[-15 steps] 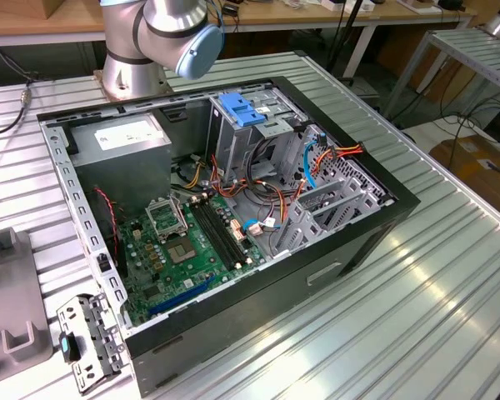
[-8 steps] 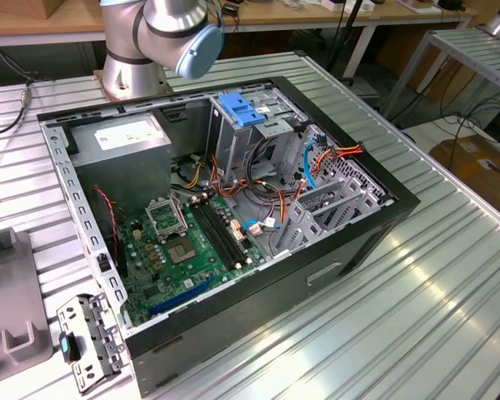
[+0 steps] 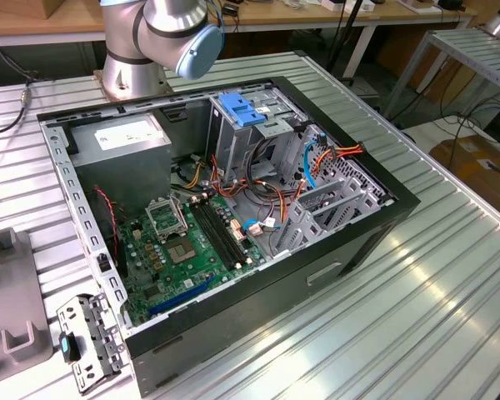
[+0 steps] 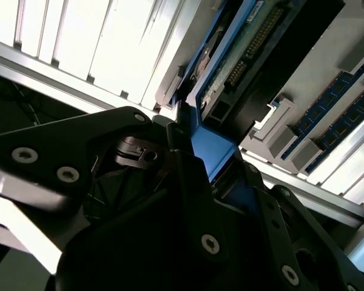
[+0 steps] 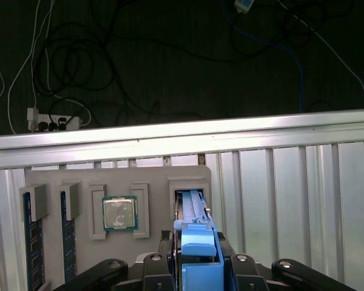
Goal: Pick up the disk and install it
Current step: 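Pick up the disk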
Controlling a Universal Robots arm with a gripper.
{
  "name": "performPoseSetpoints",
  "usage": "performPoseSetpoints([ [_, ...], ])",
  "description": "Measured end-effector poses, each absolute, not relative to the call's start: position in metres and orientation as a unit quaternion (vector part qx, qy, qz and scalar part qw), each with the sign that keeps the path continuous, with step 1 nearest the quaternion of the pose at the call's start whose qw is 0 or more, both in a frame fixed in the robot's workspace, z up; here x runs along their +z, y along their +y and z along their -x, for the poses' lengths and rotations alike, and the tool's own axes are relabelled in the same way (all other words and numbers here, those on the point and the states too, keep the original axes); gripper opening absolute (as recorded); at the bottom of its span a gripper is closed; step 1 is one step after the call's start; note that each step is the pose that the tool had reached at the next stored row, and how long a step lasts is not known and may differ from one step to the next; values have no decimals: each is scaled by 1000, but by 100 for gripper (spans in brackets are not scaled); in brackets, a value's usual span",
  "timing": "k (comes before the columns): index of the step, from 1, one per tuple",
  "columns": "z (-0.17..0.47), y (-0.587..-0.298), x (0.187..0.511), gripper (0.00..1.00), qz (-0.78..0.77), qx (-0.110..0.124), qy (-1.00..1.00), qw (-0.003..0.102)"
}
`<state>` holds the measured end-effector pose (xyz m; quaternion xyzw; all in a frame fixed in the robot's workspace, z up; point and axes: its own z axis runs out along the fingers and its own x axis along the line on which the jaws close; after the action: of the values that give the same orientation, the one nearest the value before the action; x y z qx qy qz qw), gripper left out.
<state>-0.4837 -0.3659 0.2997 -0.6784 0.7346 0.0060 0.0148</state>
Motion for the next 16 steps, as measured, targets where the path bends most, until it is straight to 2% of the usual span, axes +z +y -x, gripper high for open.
performPoseSetpoints([
  [16, 484, -366, 294, 37, 678, 6, 735, 15],
])
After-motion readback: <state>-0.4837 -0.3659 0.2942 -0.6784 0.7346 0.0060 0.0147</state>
